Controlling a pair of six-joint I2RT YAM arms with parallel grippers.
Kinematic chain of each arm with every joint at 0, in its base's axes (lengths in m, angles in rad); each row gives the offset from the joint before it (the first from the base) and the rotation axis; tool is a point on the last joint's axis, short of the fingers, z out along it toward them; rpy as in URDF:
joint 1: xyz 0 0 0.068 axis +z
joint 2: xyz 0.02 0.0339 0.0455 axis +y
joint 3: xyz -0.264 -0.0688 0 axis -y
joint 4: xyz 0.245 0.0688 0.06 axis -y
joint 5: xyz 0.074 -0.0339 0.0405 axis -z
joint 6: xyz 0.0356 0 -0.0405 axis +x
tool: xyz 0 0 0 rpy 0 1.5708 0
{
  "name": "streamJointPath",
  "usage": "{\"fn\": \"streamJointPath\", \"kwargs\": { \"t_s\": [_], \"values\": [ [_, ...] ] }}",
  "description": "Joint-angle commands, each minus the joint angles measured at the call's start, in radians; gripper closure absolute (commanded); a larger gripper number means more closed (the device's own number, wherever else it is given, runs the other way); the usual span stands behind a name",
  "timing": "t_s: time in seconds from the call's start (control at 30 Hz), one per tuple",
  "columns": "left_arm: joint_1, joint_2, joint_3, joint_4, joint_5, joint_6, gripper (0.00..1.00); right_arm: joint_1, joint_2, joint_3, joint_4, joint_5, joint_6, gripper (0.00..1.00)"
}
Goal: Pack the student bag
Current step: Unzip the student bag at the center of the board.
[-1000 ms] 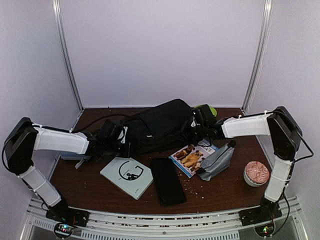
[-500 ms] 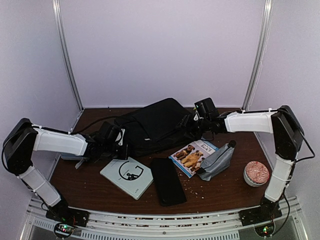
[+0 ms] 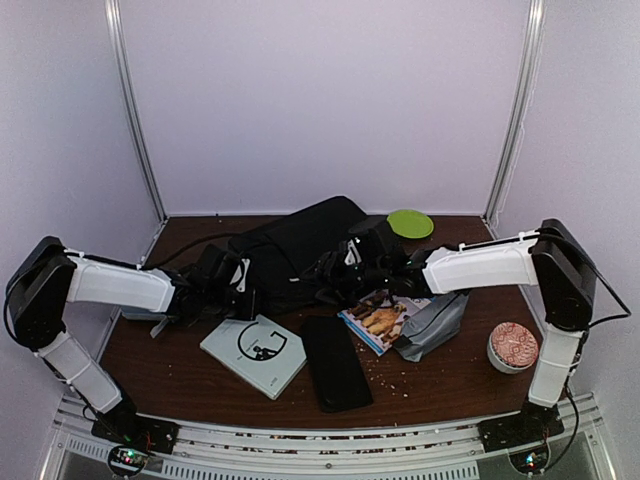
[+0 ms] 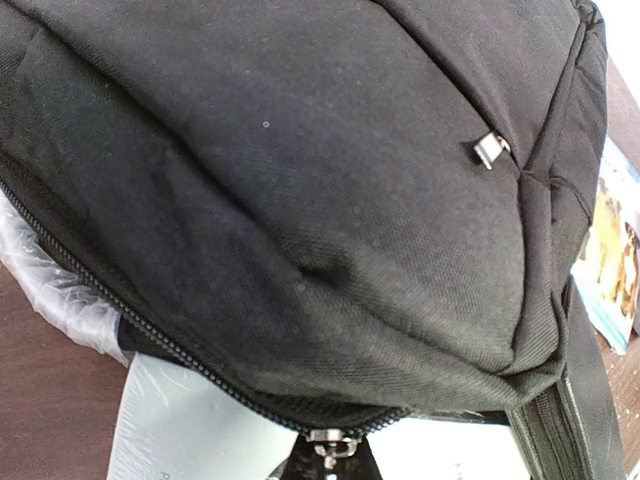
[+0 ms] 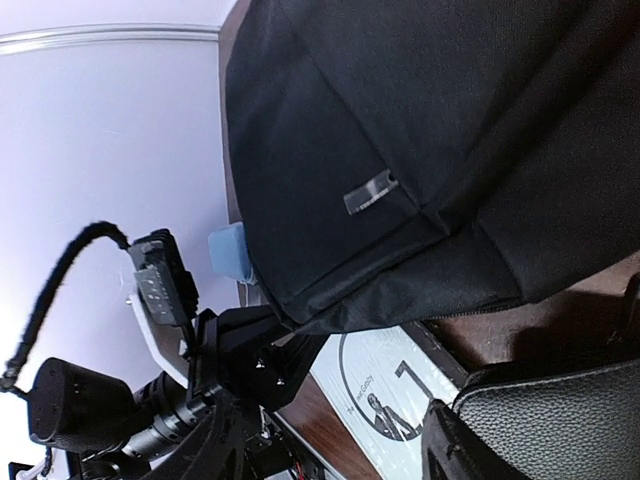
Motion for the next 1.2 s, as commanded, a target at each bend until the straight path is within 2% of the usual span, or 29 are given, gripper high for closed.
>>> {"fn": "streamJointPath", "kwargs": {
  "t_s": [0.0, 0.47, 0.9, 1.17],
  "values": [
    [-0.017, -0.008, -0.008, 0.039, 0.019, 0.006, 1.00, 0.035, 0.049, 0.041, 0.073, -0.019, 0.107, 0.40],
    [-0.048, -0.002, -0.014, 0.048, 0.005, 0.016, 1.00, 0.048, 0.160, 0.145, 0.068, -0.002, 0.152, 0.50],
    [-0.062, -0.006, -0.023, 0.054, -0.005, 0.013, 1.00, 0.086, 0.187, 0.172, 0.057, -0.018, 0.171, 0.46],
    [-0.068, -0.022, -0.039, 0.060, -0.013, 0.009, 1.00, 0.085, 0.220, 0.178, 0.095, 0.016, 0.204, 0.55]
  ]
}}
